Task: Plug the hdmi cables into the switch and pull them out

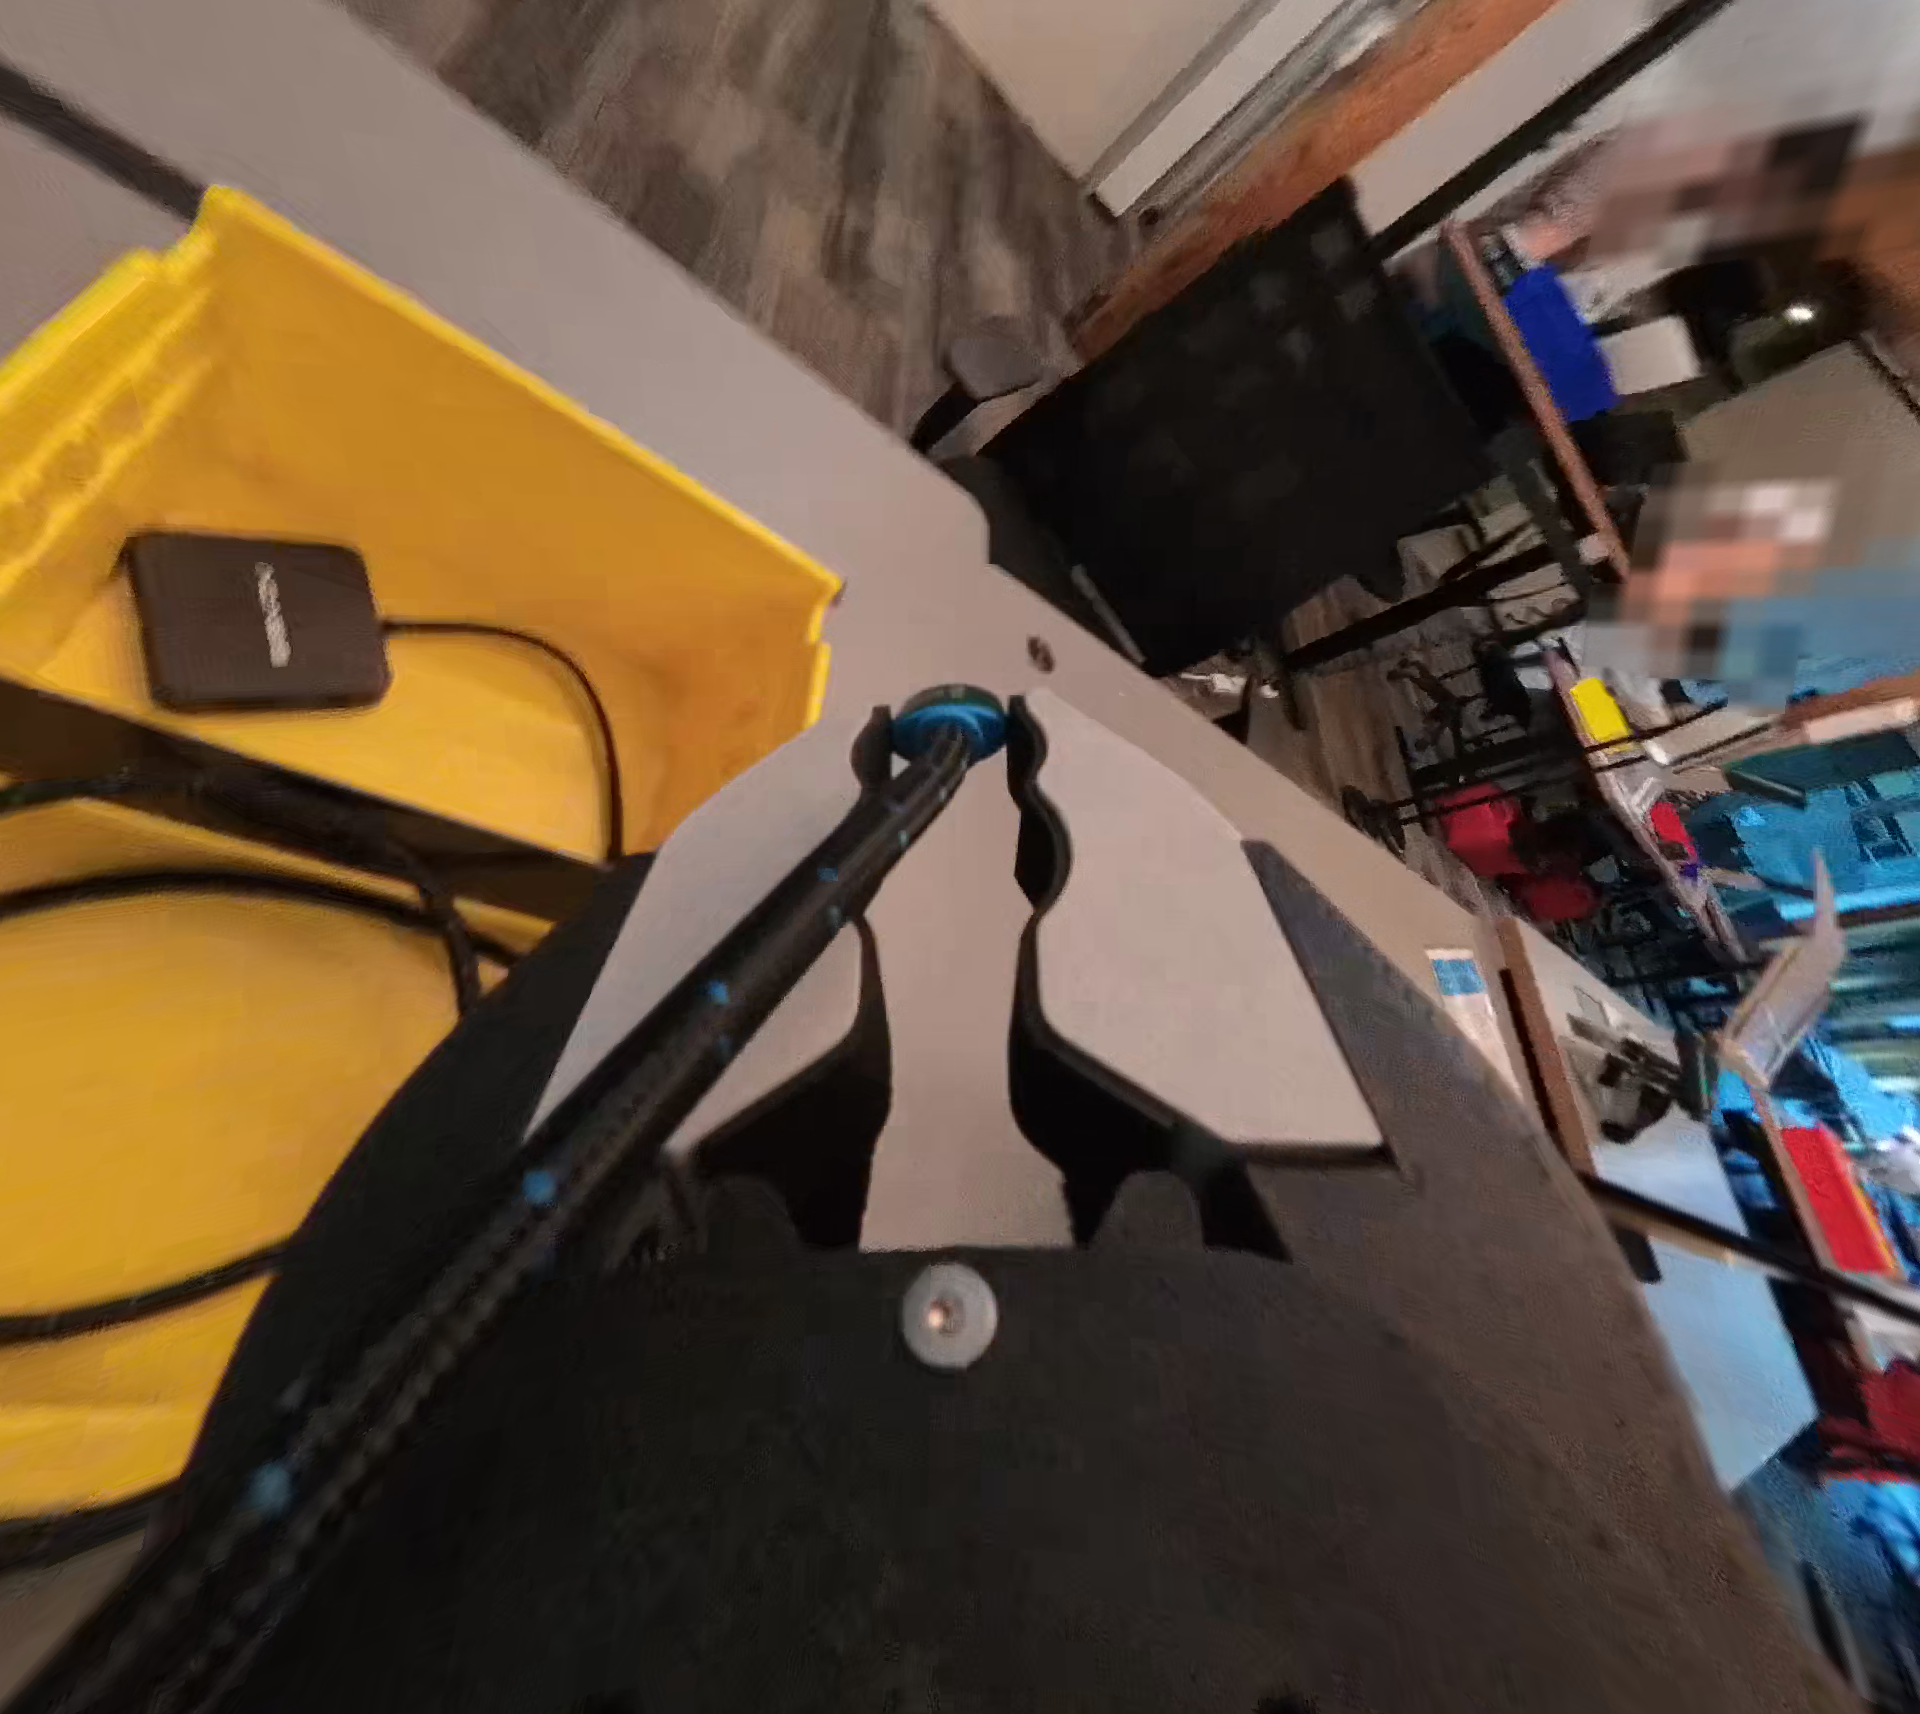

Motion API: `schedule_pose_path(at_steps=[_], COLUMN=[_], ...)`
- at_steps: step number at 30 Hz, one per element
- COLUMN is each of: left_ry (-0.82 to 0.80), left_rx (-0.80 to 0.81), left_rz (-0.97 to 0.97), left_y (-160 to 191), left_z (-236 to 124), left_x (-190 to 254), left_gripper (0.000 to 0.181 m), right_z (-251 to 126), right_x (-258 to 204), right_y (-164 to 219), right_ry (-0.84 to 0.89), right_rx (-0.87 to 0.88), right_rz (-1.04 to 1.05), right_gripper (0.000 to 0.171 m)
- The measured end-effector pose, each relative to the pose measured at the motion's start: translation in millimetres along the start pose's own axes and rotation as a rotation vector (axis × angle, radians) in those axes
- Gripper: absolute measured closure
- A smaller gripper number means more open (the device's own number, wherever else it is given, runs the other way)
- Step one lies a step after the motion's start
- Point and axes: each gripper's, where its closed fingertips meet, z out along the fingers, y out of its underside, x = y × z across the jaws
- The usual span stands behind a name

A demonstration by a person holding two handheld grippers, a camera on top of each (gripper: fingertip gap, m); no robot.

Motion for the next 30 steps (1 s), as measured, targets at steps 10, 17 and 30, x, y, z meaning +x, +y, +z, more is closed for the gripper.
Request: schedule_pose_path(at_steps=[10,17,30], left_ry=[0.05,0.064,0.075], left_rx=[-0.013,-0.01,-0.008], left_rz=[0.009,0.013,0.022], left_y=[1.3,-1.0,-2.2], left_z=[5.4,5.3,5.3], left_x=[13.2,17.0,20.5], left_gripper=[0.159,0.159,0.159], right_z=[58.5,46.0,5.4], right_x=[-109.2,-118.8,-134.8], right_y=[73.0,72.2,40.2], right_ry=[-0.444,-0.492,-0.732], right_rx=[-0.397,-0.491,-0.234], right_rz=[-0.231,-0.153,-0.093], right_gripper=[0.149,0.143,0.147])
